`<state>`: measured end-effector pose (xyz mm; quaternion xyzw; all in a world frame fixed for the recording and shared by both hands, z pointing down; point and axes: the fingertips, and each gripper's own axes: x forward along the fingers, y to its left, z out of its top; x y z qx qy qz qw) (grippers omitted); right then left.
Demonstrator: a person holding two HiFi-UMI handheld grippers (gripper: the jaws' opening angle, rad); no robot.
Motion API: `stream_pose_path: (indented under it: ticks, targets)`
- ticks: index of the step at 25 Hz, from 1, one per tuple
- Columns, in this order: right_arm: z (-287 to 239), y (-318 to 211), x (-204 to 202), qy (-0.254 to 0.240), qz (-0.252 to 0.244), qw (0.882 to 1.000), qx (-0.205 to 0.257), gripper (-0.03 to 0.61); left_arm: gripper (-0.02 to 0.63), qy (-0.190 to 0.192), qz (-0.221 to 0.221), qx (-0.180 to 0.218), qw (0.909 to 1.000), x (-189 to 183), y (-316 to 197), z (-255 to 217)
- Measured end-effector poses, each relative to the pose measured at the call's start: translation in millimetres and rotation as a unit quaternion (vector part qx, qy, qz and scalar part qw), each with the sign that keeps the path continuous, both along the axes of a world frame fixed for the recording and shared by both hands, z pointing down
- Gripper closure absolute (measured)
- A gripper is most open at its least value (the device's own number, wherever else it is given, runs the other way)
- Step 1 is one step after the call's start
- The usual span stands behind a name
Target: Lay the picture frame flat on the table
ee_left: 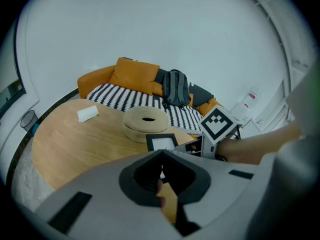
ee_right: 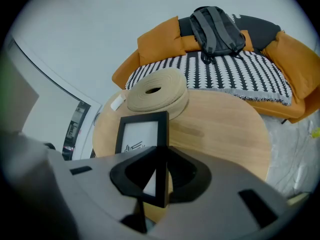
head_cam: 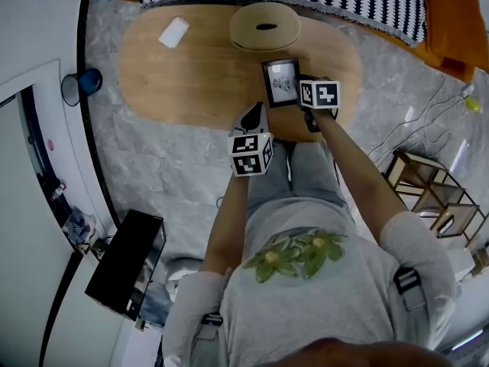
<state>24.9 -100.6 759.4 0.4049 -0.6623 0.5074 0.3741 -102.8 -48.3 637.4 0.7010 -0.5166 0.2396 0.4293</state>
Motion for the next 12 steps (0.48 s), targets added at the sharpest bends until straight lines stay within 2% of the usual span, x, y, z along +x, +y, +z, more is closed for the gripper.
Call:
stream_pose_path:
  ticks: [12]
  targets:
    - [23.9, -7.3, -6.8, 0.003, -0.006, 1.000, -0.002, 0.506, 0.598, 0.006, -0.012, -0.011, 0.9998, -7.2, -3.3, 24.2]
